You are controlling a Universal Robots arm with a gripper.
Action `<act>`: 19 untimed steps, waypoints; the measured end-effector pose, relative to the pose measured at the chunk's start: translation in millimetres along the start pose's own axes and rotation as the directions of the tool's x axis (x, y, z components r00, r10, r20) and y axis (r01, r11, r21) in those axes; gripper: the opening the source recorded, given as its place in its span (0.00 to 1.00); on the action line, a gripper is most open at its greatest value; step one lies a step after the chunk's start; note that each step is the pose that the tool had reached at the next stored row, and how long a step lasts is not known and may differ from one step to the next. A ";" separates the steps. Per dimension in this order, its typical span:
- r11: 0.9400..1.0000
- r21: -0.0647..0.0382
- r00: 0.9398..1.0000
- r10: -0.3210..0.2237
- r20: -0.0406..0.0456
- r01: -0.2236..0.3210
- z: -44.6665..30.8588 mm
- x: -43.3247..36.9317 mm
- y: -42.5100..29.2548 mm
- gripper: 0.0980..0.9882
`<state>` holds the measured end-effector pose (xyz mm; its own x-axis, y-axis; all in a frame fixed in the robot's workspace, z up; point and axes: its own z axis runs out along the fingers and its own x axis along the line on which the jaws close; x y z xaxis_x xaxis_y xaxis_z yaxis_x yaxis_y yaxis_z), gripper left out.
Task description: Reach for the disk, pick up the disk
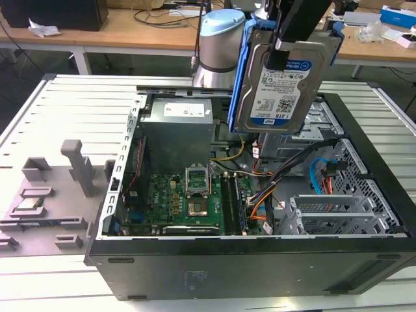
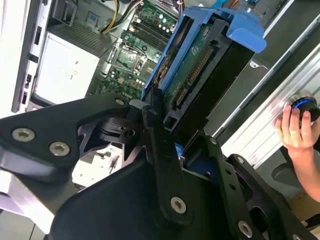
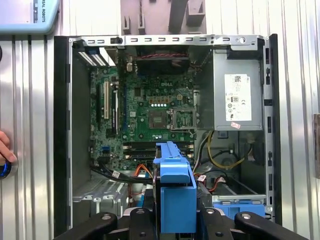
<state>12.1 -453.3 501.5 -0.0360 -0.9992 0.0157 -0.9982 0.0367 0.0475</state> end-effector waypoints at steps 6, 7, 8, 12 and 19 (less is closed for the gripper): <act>1.000 0.000 1.000 0.000 0.000 0.000 0.6 8.8 -0.4 0.30; 1.000 0.000 1.000 0.000 0.000 0.000 0.7 10.2 -0.4 0.30; 1.000 0.000 1.000 0.000 0.000 0.000 0.7 11.2 -0.5 0.30; 1.000 0.000 1.000 0.000 0.000 0.000 1.0 17.1 -0.7 0.30; 1.000 0.000 1.000 0.000 0.000 0.000 1.4 26.7 -1.0 0.30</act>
<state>12.1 -480.0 500.4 -0.0360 -0.9992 0.0157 -0.9982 0.0367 0.0475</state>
